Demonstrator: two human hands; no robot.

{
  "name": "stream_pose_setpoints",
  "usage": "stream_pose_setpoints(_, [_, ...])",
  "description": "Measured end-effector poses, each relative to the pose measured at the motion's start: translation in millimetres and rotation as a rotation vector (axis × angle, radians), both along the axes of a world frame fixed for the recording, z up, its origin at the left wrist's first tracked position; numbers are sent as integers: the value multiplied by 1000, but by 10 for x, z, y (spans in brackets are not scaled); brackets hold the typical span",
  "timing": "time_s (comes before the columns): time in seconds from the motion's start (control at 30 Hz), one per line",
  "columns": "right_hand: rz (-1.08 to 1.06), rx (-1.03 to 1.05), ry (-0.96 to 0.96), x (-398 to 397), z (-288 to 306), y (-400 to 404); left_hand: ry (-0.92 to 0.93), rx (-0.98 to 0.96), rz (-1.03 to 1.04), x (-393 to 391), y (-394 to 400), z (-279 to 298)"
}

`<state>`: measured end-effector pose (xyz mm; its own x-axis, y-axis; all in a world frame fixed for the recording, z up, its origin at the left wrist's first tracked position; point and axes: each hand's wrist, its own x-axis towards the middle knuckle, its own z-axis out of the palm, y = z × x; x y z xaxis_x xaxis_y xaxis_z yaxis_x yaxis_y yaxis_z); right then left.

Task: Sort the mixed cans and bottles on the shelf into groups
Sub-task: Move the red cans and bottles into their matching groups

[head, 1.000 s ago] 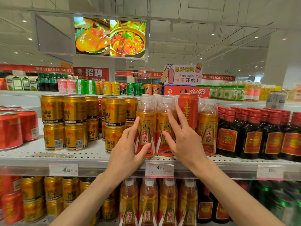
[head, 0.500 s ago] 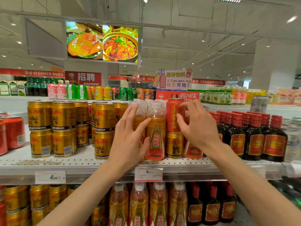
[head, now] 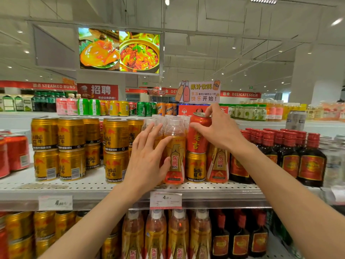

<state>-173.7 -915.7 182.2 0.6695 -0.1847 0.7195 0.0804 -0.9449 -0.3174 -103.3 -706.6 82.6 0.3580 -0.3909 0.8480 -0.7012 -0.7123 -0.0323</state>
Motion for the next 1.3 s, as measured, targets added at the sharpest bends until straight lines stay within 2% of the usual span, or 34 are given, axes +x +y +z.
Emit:
stream_pose_setpoints(0.3, [77,266,-140,-280,-159,-164,28,-94,-81,-104,-111,12])
stream_pose_setpoints(0.4, [201,413,-146,-418,-218,-162,67,-110,-161,-241,-209,-14])
stream_pose_setpoints(0.53, [310,568,-130,-581,-417,-76,296,-99,-308,-482,-257,-108])
stream_pose_setpoints(0.7, [390,668,-37,-652,-684,61,524,-126,-446,-572,-119,-284])
stream_pose_setpoints(0.8, [433,732,9,-650,-788,229,567,-158,-464,-596,95,-366])
stream_pose_setpoints(1.03, [454,741,84,-578,-971,920,626,-173,-438,-588,860,-523])
stream_pose_setpoints(1.3, [498,801,113,-341,-1099,2311,618,-168,-419,-383,2345,-584])
